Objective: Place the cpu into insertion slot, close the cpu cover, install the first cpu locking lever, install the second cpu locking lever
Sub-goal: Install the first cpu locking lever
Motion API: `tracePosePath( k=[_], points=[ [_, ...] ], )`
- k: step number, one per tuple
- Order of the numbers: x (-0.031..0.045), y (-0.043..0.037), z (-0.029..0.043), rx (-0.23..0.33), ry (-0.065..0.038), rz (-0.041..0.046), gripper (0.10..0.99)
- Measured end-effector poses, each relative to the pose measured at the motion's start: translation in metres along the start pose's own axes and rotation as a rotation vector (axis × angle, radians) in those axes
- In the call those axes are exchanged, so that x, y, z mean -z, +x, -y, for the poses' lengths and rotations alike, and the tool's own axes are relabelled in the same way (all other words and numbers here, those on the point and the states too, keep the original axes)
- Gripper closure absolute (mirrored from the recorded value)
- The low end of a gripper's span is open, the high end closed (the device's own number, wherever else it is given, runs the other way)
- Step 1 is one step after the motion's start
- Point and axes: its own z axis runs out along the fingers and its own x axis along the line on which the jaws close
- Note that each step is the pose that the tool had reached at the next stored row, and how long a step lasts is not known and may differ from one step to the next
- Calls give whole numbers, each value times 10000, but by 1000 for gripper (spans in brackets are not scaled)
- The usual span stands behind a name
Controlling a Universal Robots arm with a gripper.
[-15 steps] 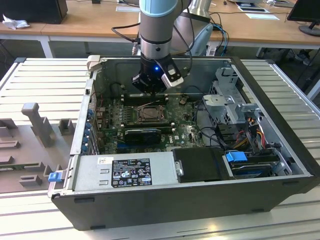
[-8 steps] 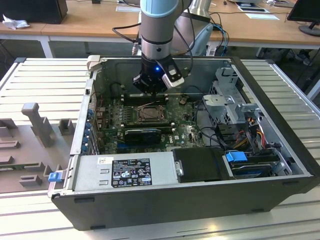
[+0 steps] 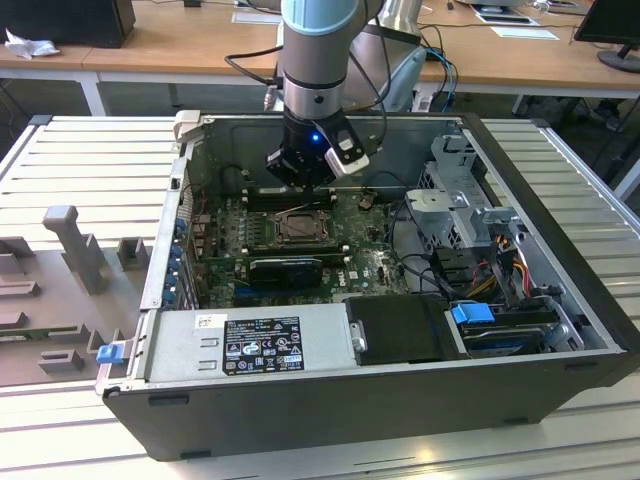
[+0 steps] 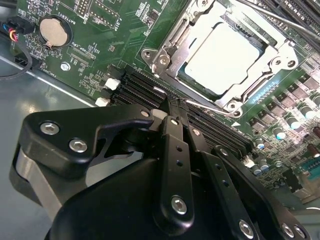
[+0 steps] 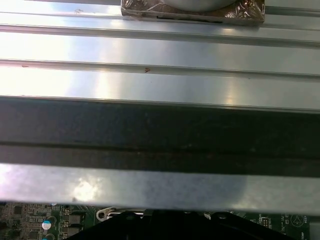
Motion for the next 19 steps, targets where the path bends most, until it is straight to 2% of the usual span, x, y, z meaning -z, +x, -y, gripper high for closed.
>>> tracePosePath(
  k=[9,19],
  points=[
    [-2,-19,32,2,1,-1,980],
    [-71,-20,39,36,3,-5,980]
  ],
)
